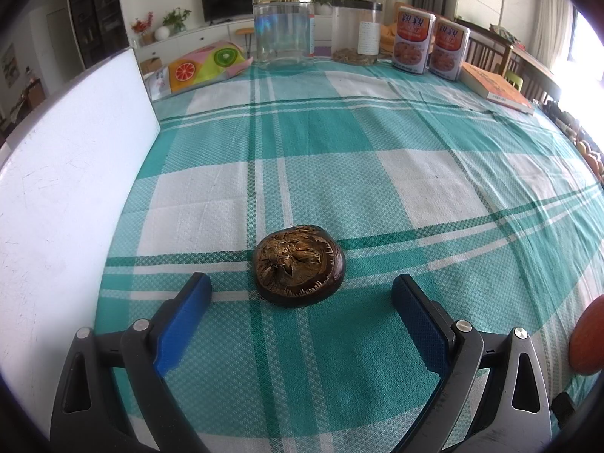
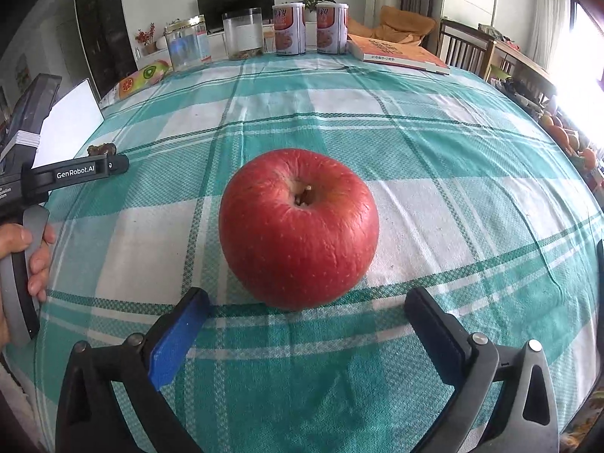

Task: Organize fruits
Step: 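Grasp the red apple with the right tool while the left approaches the mangosteen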

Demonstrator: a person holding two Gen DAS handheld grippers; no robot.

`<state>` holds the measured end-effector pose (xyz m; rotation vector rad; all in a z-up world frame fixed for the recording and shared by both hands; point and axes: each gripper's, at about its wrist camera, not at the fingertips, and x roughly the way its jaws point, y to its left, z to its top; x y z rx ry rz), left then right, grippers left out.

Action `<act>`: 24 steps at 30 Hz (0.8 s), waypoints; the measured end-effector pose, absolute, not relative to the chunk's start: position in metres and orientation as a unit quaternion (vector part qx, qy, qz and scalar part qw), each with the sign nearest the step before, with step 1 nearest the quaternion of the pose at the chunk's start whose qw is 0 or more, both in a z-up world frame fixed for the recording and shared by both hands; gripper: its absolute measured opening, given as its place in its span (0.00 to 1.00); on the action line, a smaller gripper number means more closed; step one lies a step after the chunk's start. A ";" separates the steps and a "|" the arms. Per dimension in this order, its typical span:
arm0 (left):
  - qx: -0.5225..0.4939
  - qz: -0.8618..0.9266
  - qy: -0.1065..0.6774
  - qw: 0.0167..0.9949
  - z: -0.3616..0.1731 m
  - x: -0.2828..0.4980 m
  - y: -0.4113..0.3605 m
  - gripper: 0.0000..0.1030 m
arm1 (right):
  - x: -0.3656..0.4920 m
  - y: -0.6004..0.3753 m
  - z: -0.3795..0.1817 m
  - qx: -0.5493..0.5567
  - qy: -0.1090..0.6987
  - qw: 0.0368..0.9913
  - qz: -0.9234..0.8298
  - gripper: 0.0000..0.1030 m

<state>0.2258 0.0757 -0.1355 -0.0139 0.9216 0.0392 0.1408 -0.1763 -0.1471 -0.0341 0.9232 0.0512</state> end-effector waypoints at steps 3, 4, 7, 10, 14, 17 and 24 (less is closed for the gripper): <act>-0.007 0.019 0.445 0.896 -0.136 0.226 0.076 0.95 | 0.141 -0.176 -0.147 -0.016 0.445 0.895 0.025 1.00; -0.006 0.019 0.445 0.896 -0.136 0.226 0.076 0.95 | 0.141 -0.176 -0.147 -0.016 0.445 0.895 0.025 1.00; -0.006 0.019 0.445 0.896 -0.135 0.226 0.076 0.95 | 0.140 -0.176 -0.147 -0.016 0.445 0.895 0.025 1.00; -0.006 0.019 0.445 0.896 -0.135 0.226 0.075 0.95 | 0.141 -0.176 -0.147 -0.016 0.445 0.895 0.024 1.00; -0.006 0.019 0.445 0.896 -0.135 0.226 0.075 0.95 | 0.140 -0.176 -0.147 -0.016 0.445 0.895 0.024 1.00; -0.006 0.019 0.445 0.896 -0.135 0.226 0.075 0.95 | 0.140 -0.177 -0.147 -0.013 0.445 0.895 0.026 1.00; 0.005 -0.019 0.460 0.888 -0.130 0.221 0.061 0.90 | 0.155 -0.198 -0.128 0.050 0.448 0.891 0.048 1.00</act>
